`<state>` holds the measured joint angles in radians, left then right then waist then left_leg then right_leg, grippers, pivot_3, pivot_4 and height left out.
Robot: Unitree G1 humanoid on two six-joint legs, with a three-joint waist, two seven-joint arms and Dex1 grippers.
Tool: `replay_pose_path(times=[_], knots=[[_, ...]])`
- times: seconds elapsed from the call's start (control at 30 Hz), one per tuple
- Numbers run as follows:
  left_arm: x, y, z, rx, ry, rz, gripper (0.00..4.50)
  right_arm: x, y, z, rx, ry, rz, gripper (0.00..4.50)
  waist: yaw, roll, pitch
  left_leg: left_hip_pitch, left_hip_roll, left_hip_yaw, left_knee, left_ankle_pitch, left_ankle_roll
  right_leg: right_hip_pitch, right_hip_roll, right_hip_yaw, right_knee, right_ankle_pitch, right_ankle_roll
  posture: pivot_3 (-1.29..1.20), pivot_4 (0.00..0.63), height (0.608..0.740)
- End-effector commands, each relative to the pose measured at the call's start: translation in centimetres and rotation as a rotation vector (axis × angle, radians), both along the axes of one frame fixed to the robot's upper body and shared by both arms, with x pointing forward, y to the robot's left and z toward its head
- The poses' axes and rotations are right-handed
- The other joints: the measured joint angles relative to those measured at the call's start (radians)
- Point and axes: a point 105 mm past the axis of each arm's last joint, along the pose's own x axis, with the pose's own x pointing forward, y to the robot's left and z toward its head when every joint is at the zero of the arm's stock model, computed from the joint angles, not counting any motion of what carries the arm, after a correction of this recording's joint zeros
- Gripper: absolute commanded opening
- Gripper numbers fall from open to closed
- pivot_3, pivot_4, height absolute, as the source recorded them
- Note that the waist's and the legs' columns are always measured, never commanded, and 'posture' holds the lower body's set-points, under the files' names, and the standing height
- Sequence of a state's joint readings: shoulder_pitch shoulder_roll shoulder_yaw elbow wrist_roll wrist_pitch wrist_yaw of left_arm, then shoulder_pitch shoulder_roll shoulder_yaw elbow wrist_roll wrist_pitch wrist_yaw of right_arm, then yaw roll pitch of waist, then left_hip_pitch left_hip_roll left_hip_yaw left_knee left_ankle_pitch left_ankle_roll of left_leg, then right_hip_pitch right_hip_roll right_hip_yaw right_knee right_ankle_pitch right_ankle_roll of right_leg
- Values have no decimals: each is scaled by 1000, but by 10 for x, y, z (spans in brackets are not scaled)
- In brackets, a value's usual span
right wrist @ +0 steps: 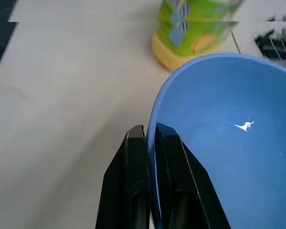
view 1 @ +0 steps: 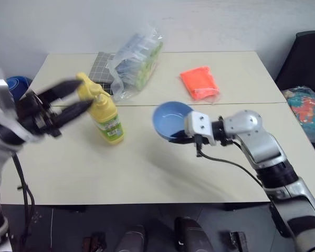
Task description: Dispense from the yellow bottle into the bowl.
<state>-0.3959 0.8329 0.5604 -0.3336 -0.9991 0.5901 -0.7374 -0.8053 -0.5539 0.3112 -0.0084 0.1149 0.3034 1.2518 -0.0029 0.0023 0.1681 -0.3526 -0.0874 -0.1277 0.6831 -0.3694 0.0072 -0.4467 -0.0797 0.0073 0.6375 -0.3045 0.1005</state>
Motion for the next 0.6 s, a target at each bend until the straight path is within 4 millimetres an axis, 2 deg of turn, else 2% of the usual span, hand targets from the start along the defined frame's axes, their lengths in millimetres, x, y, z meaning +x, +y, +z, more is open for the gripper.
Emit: replay_pose_path(times=[0.03, 0.2, 0.23, 0.47, 0.6], knots=[[10, 11, 18, -21, -49, 48, 1704, -8, 21, 22, 7, -16, 68, 0, -2, 0, 0, 0, 0, 0, -1, 0, 0, 0, 0, 0, 0, 0, 0, 0, 150, 740], [39, 7, 6, 70, -5, 81, 171, -10, 57, 46, 9, -26, 127, 0, -9, 0, 0, -1, -1, 0, -1, 0, 0, 0, 0, -1, 2, 0, 0, 0, 150, 740], [46, 7, 2, 79, 11, 92, 61, -11, 63, 49, 8, -31, 137, 0, -11, 0, 0, -1, -1, -1, -1, 0, 0, 0, 0, -1, 3, 0, 0, 0, 150, 740], [73, -5, -14, 62, 85, 112, 61, -19, 86, 58, 10, -40, 188, 0, -28, 0, 0, -1, -2, -1, 0, 0, 0, -1, -1, -2, 6, 0, 0, 0, 150, 740], [81, -7, -15, 53, 92, 134, 61, -20, 92, 57, 9, -32, 192, 0, -35, 0, 0, -1, -1, -1, 0, 0, 0, -3, -1, -2, 8, 0, 0, 0, 150, 740]])
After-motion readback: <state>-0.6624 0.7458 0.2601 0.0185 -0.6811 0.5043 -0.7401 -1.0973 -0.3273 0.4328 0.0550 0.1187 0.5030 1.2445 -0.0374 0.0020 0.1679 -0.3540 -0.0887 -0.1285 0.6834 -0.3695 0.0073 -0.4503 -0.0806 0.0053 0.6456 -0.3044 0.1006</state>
